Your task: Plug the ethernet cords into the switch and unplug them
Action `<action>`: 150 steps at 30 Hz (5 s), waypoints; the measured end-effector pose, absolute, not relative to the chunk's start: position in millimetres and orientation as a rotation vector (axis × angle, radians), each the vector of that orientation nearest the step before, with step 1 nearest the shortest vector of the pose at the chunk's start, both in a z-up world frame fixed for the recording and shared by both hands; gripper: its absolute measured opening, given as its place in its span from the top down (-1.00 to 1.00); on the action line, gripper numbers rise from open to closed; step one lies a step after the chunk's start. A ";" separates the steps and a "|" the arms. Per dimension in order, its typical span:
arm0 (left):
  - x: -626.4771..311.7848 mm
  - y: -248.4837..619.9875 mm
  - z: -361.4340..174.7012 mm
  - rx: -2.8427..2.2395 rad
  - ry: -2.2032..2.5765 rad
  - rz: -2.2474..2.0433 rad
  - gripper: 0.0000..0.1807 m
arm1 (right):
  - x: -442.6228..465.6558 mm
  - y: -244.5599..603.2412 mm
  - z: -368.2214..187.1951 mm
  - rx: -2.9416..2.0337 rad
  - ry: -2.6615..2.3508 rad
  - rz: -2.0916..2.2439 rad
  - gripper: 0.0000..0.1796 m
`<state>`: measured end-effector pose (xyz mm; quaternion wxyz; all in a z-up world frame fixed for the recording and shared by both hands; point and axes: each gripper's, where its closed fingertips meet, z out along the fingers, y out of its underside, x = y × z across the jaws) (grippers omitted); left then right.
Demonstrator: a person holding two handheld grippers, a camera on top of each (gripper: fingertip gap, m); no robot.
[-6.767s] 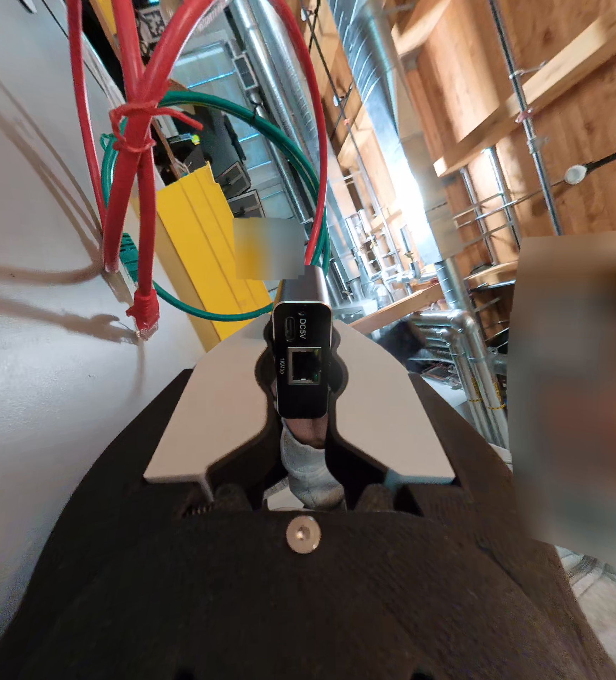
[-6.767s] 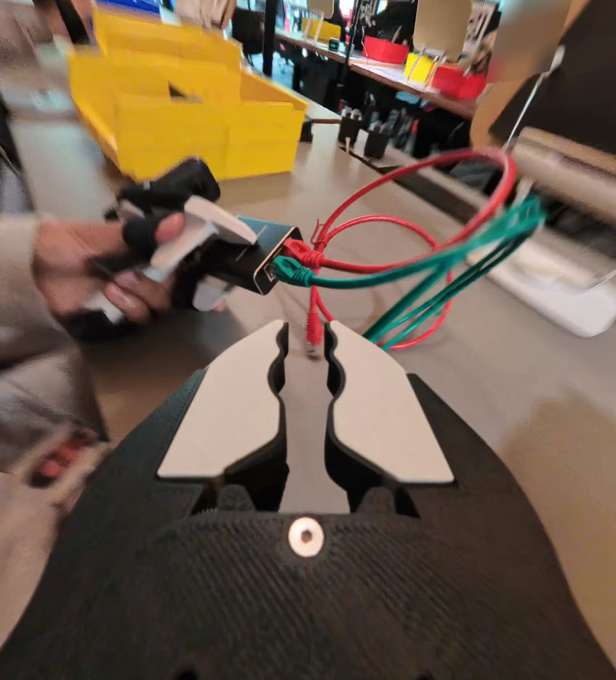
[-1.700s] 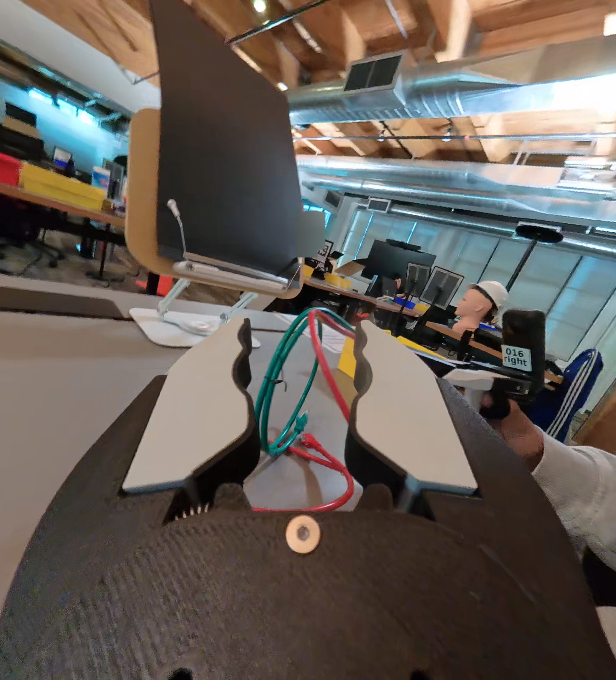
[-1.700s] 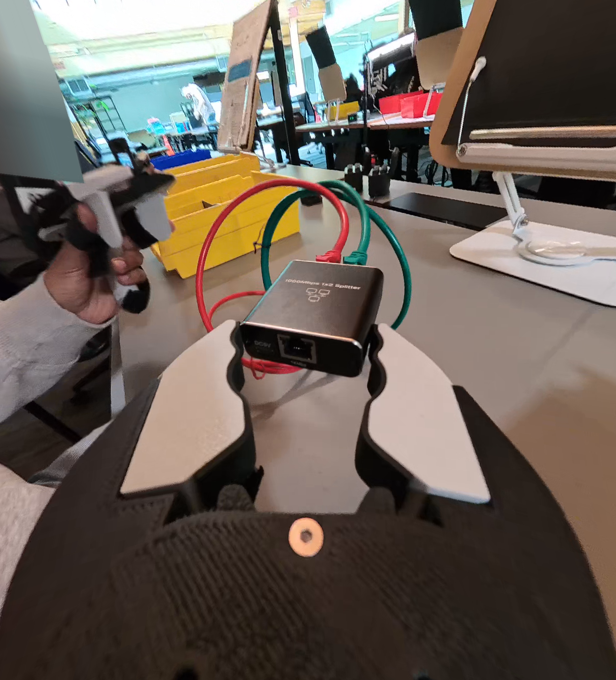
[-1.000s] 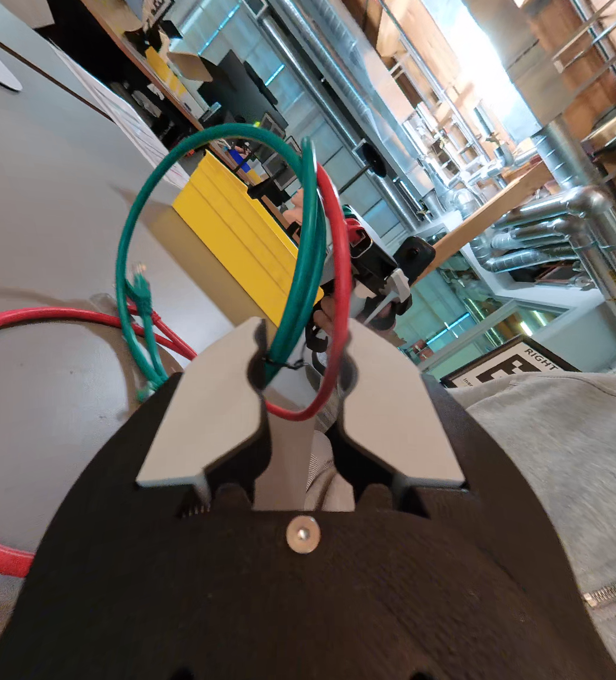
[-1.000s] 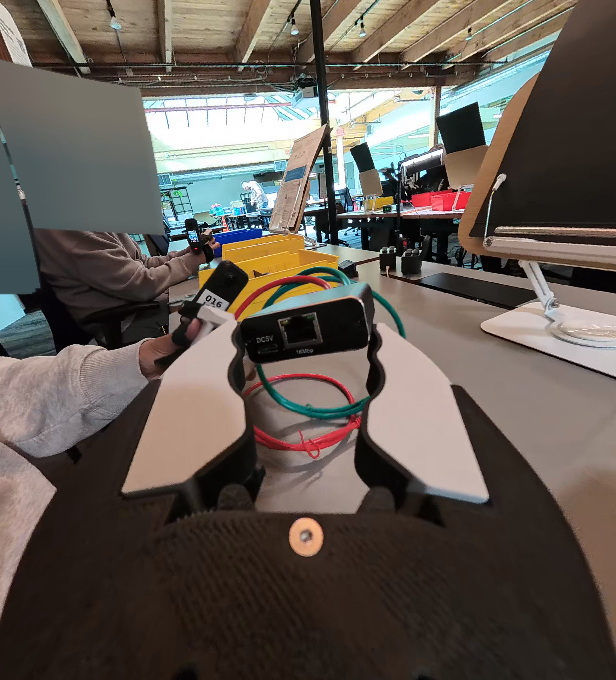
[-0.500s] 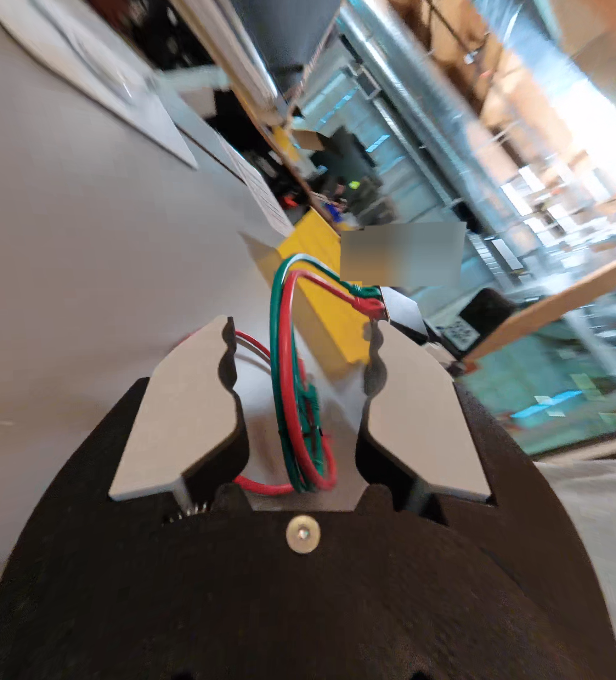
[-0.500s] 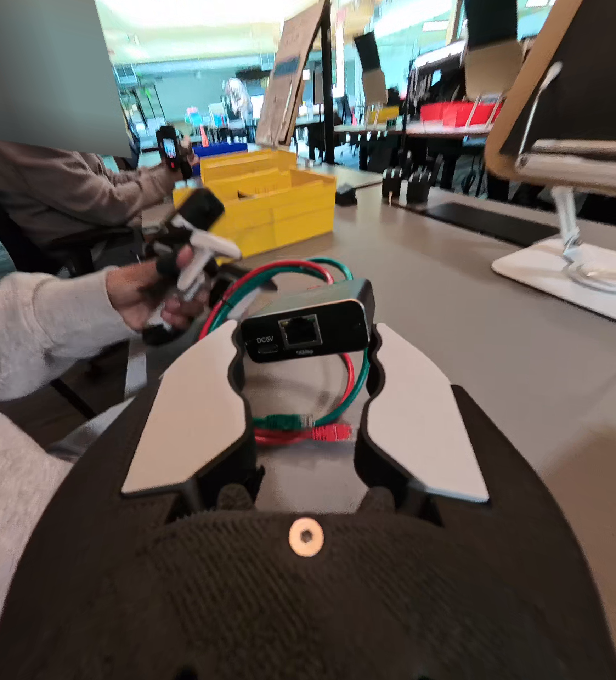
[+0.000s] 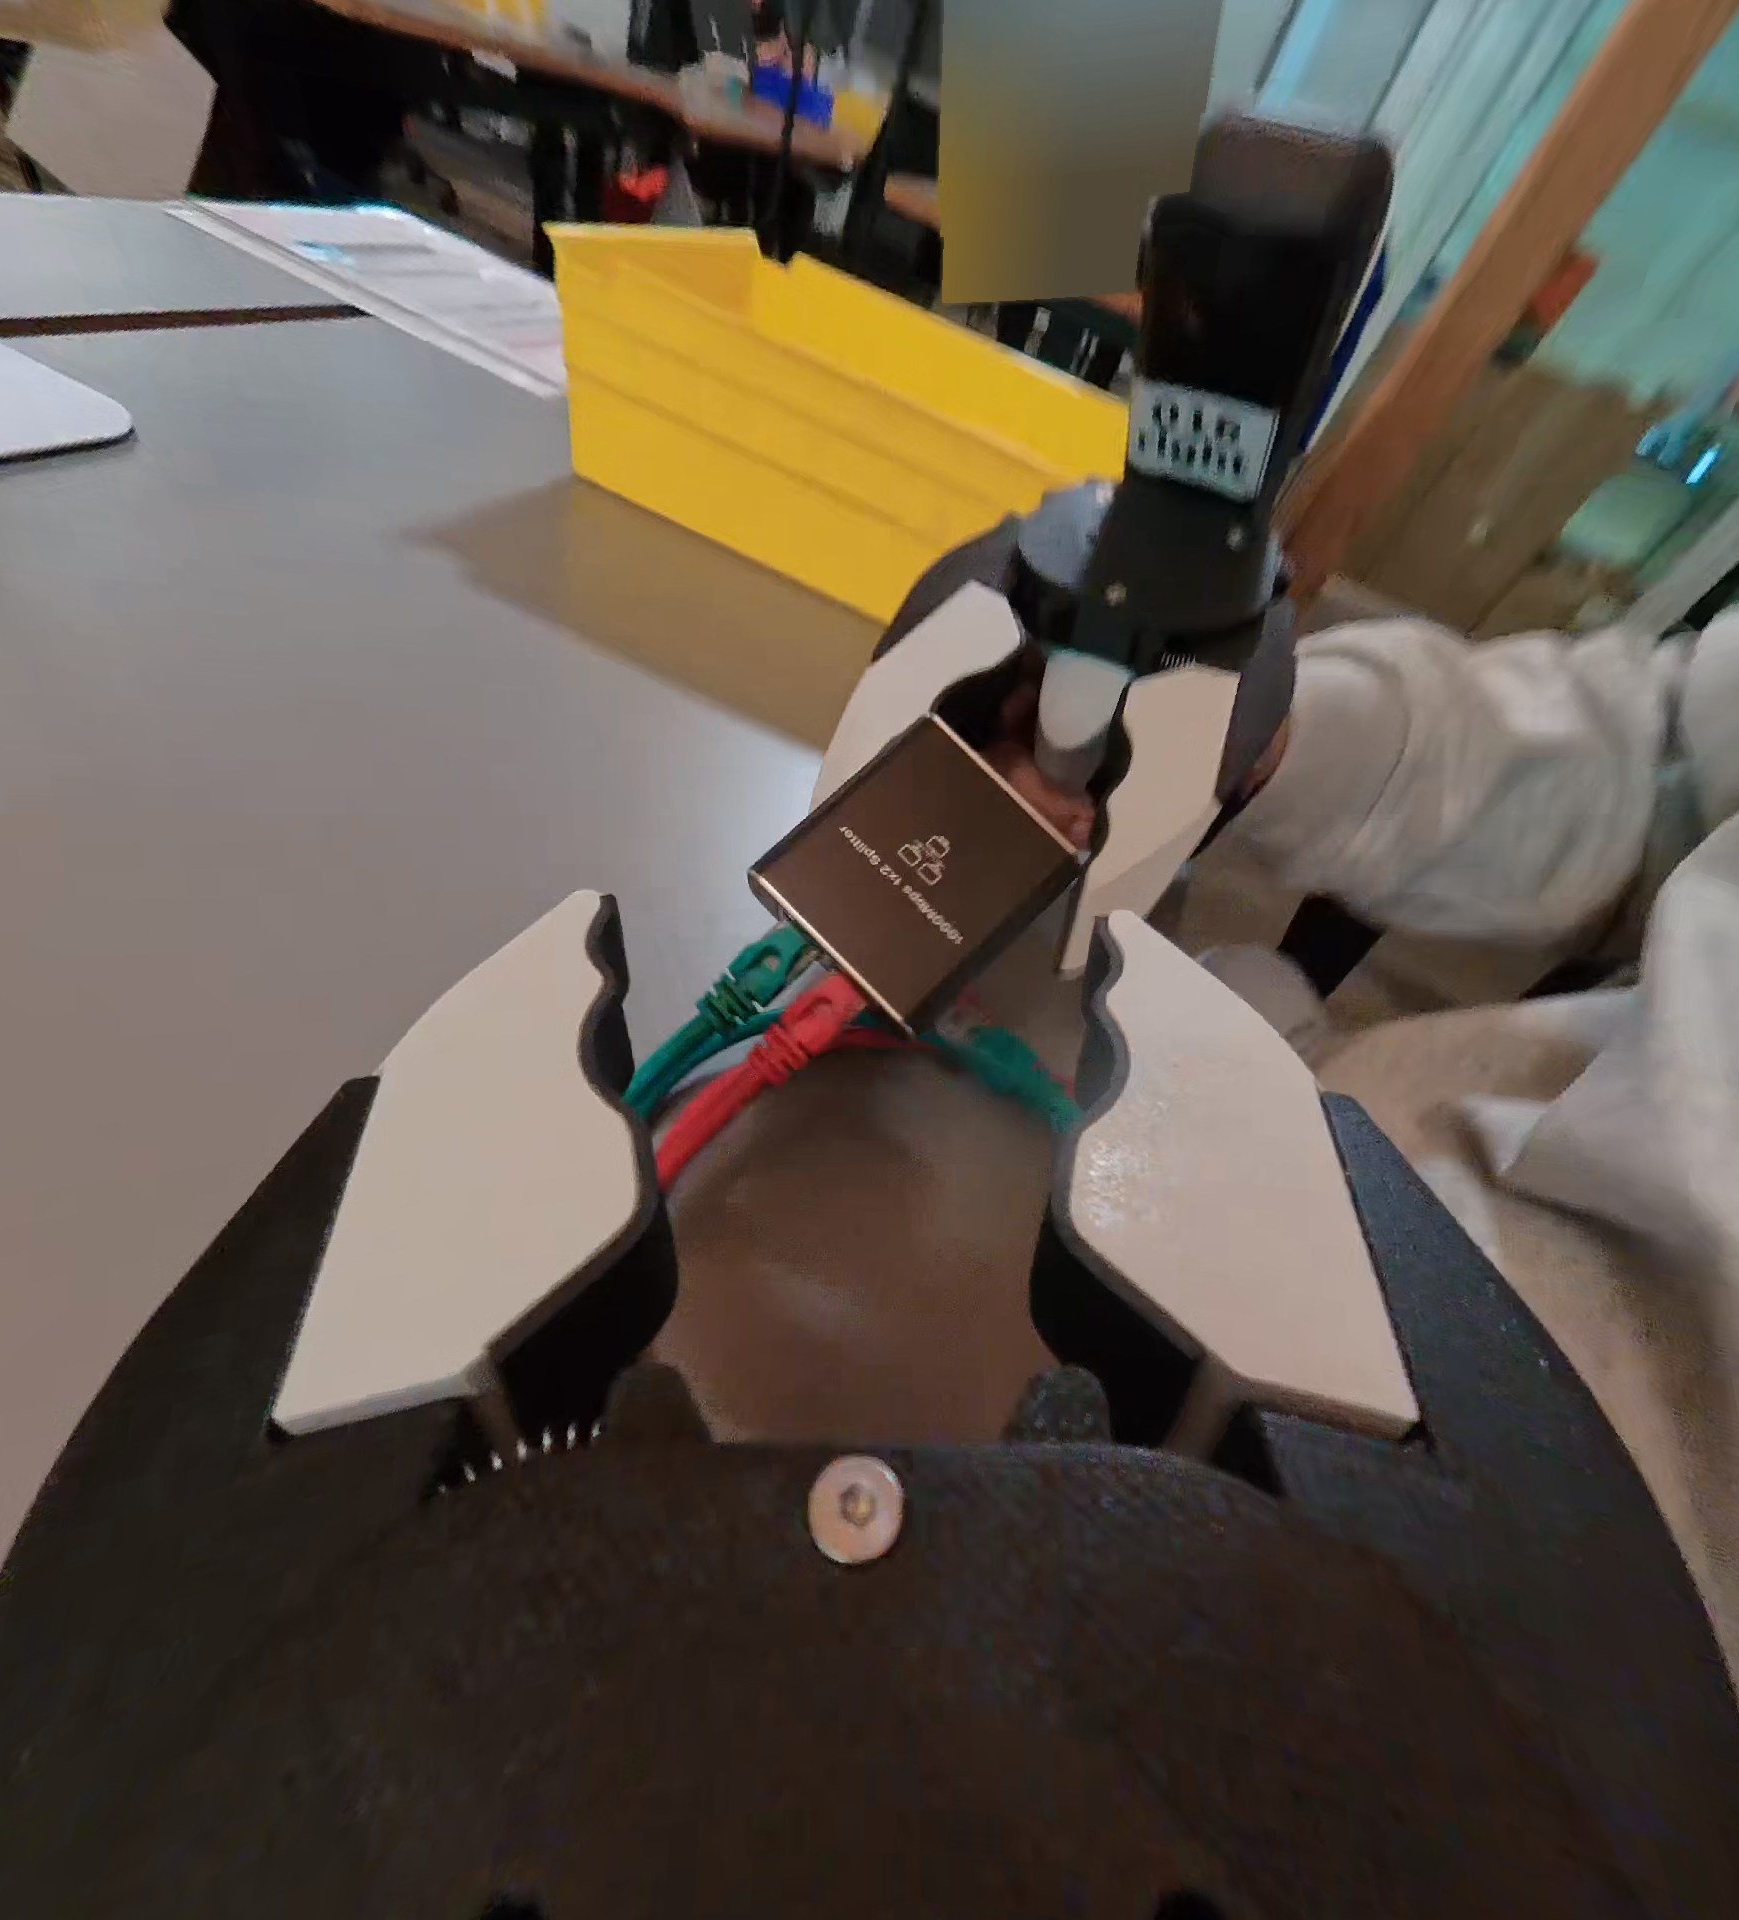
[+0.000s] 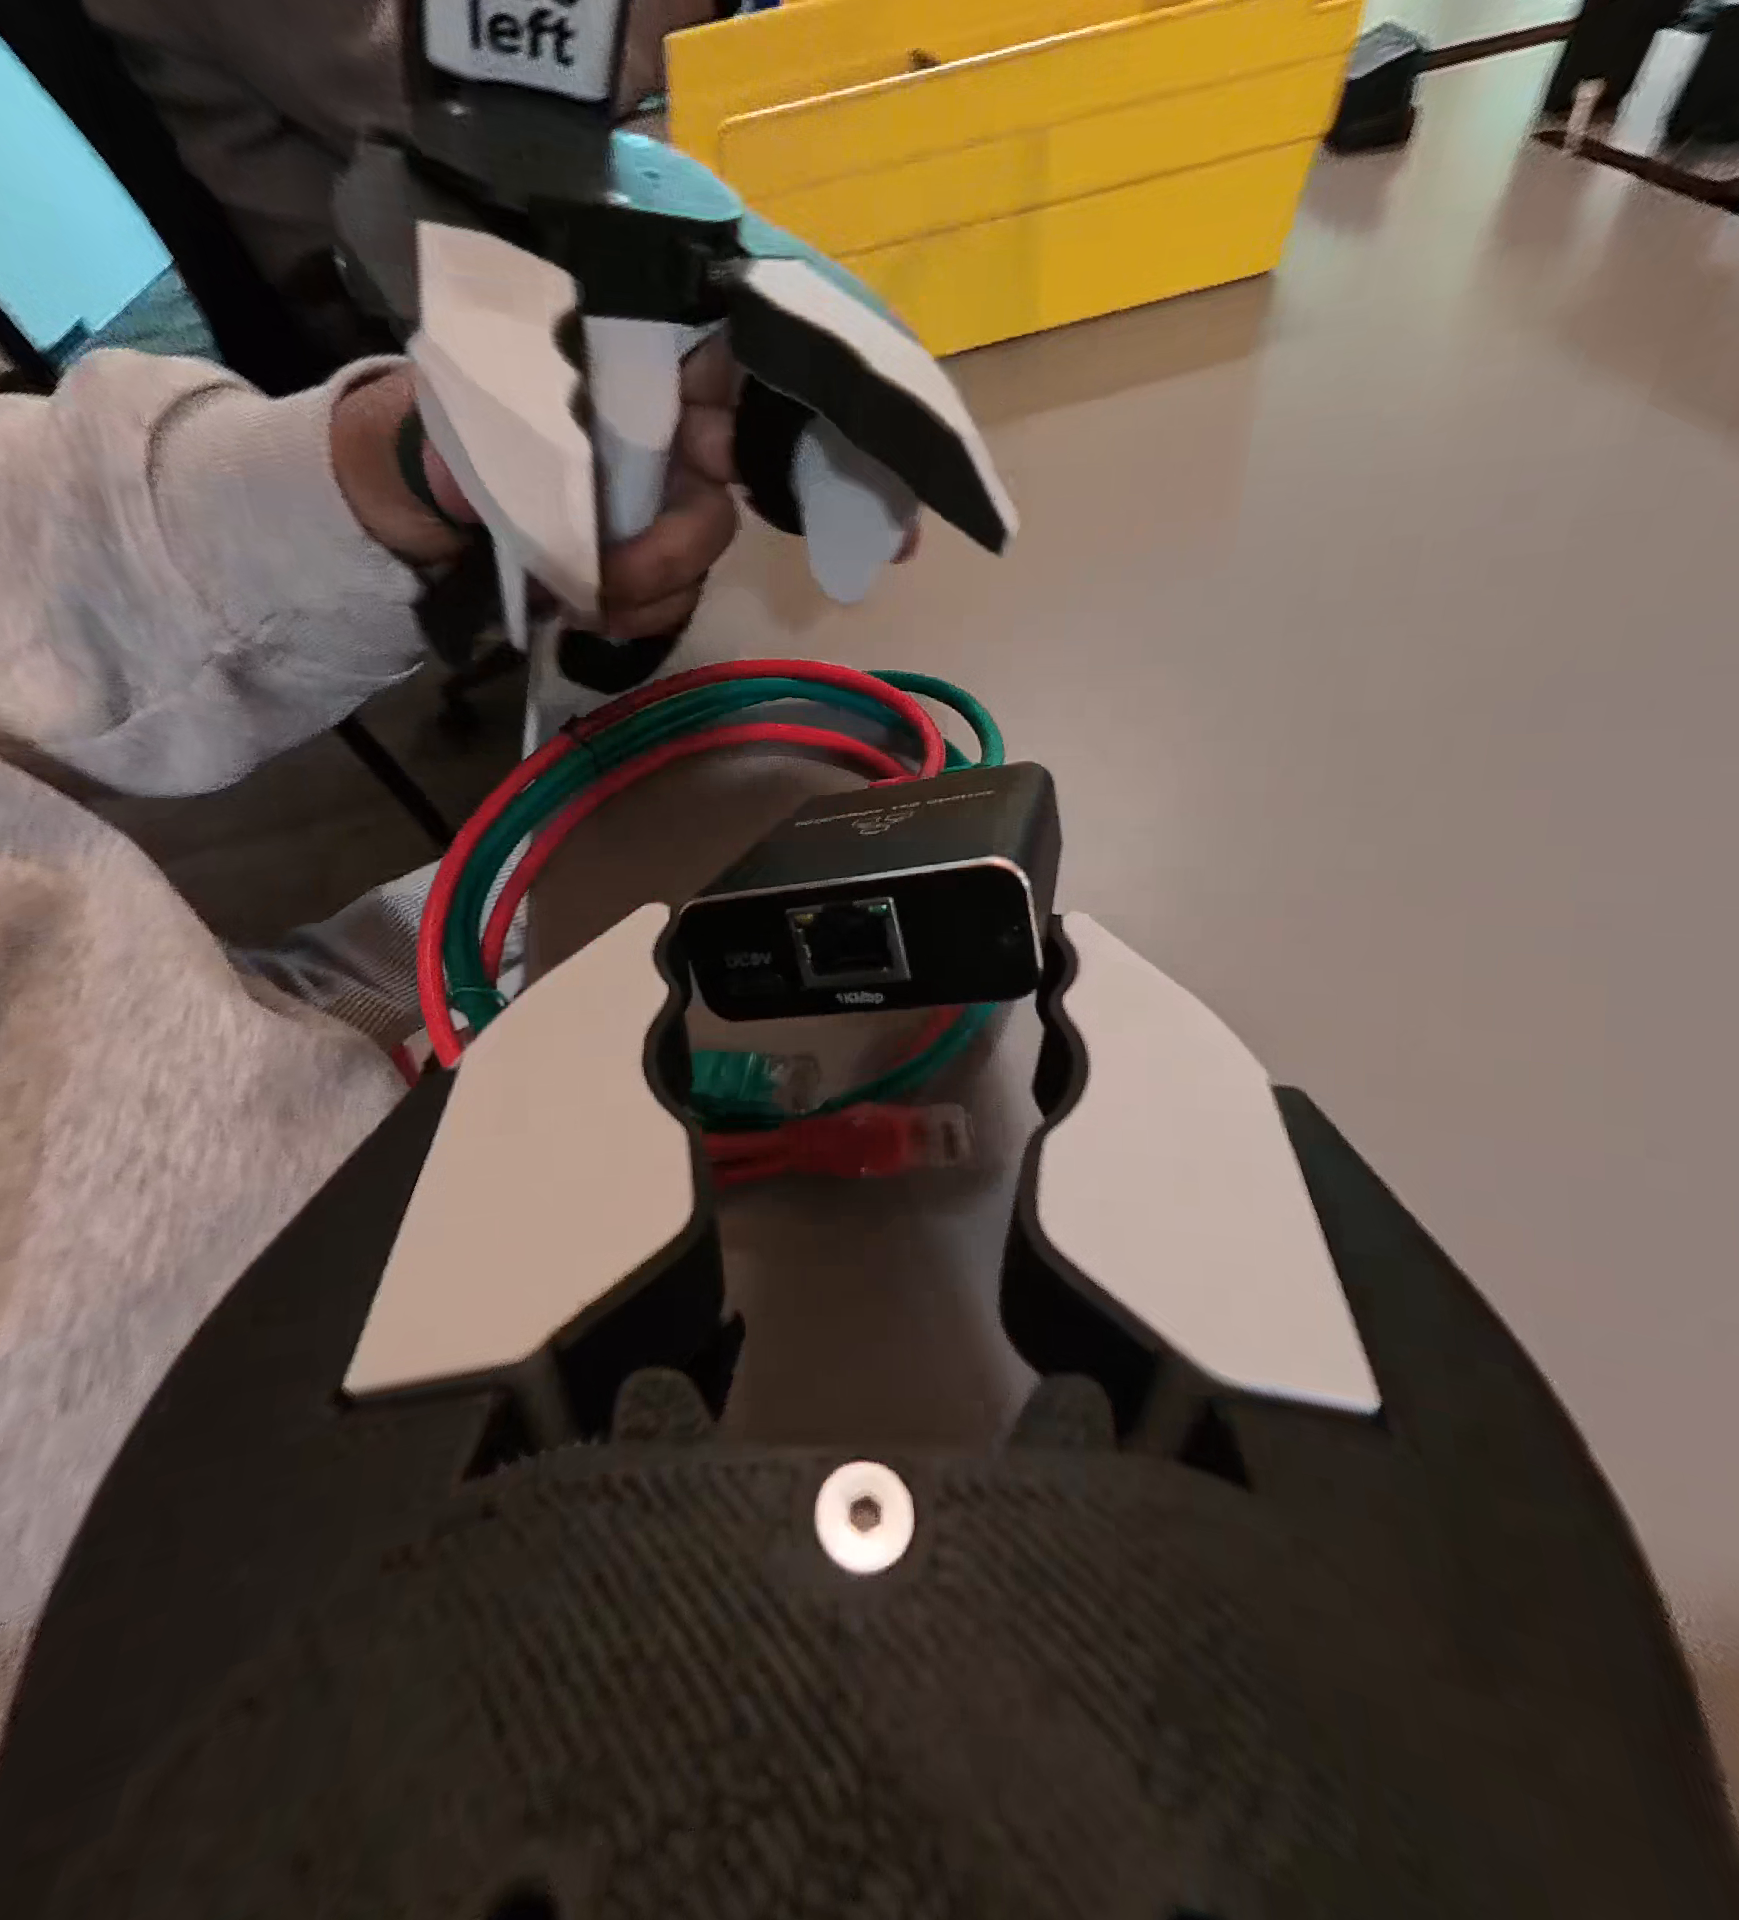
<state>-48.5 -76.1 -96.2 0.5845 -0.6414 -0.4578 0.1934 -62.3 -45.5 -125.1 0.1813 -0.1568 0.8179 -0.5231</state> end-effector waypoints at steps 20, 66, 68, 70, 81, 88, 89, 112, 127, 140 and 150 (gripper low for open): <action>-48.4 -58.3 -128.8 -1.826 -1.041 0.563 -0.10 | -46.0 -53.9 -111.6 -0.578 2.061 -1.382 0.27; -81.6 -222.6 -125.5 -1.565 -1.401 0.990 0.28 | 23.7 -295.7 78.5 -1.086 2.152 -1.806 0.56; -80.6 -222.8 -122.8 -1.549 -1.389 1.002 0.28 | 46.5 -330.6 68.3 -1.239 2.185 -1.703 0.58; -80.1 -222.2 -121.7 -1.550 -1.380 1.013 0.28 | 64.0 -364.6 51.7 -1.399 2.236 -1.577 0.60; -80.4 -221.5 -121.9 -1.553 -1.375 1.014 0.28 | 123.8 -485.8 -69.9 -2.456 2.318 -0.828 0.55; -80.8 -226.2 -122.3 -1.506 -1.397 0.956 0.28 | 128.5 -511.1 -136.4 -2.712 2.287 -0.400 0.32; -80.6 -227.0 -121.6 -1.495 -1.397 0.953 0.28 | 125.1 -514.4 -140.1 -2.733 2.282 -0.371 0.35; -81.5 -223.2 -124.4 -1.546 -1.390 0.968 0.28 | -37.2 -391.6 119.6 -2.004 2.612 -1.631 0.94; -83.4 -218.9 -130.4 -1.620 -1.392 0.992 0.28 | -215.0 -126.0 -15.4 -2.152 3.528 -1.430 0.93; -82.8 -220.3 -132.1 -1.618 -1.408 0.983 0.28 | -175.5 -31.2 -116.3 -2.209 3.408 -1.220 0.82; -83.9 -218.0 -135.7 -1.658 -1.411 0.987 0.28 | -152.0 -24.5 -103.8 -0.898 3.083 -1.414 0.50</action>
